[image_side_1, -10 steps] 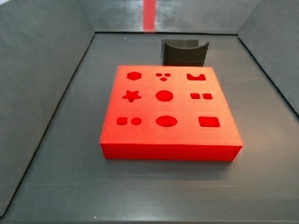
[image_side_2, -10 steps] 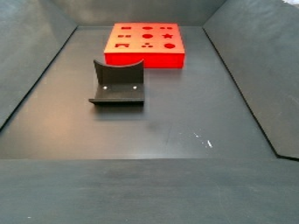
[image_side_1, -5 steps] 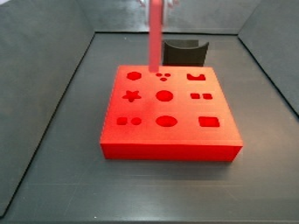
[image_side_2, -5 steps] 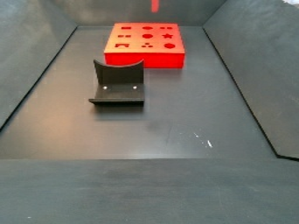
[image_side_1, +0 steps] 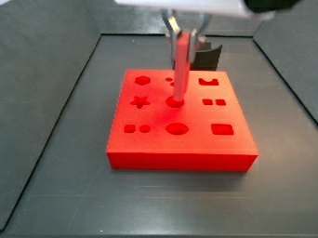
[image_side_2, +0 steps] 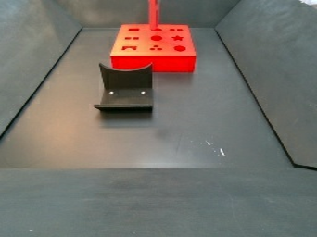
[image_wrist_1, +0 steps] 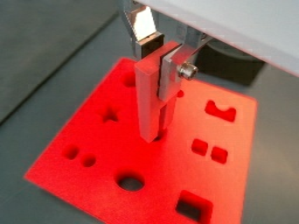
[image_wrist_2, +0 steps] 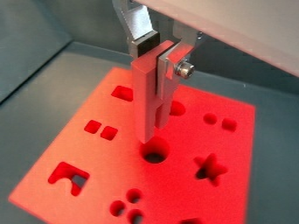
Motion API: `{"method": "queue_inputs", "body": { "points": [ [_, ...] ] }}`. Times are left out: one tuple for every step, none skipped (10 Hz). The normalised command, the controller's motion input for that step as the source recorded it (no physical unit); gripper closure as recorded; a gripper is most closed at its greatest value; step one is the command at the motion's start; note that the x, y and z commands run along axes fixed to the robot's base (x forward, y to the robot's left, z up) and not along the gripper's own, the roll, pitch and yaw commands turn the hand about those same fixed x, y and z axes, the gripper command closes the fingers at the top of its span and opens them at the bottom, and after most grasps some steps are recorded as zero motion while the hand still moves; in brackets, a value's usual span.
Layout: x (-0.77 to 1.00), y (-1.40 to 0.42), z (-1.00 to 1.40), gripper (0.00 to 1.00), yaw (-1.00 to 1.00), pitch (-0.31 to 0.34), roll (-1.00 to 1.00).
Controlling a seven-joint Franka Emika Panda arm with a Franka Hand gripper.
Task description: Insert the double-square object.
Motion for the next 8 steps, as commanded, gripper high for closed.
{"method": "queue_inputs", "body": {
  "points": [
    [0.27, 0.1, -0.3, 1.0, -0.83, 0.0, 0.04],
    [0.16, 0.19, -0.01, 1.0, -0.82, 0.064, 0.0],
    [0.16, 0.17, 0.0, 1.0, -0.83, 0.059, 0.0],
    [0.18, 0.16, 0.0, 1.0, -0.85, 0.036, 0.0],
    [0.22, 0.15, 0.03, 1.0, -0.85, 0.011, -0.01],
    [0.4, 0.1, 0.13, 1.0, -0.77, 0.0, -0.07],
    [0.4, 0.08, 0.08, 1.0, -0.76, 0.0, -0.06],
    [0.35, 0.08, 0.05, 1.0, -0.8, 0.0, -0.05]
  ]
}}
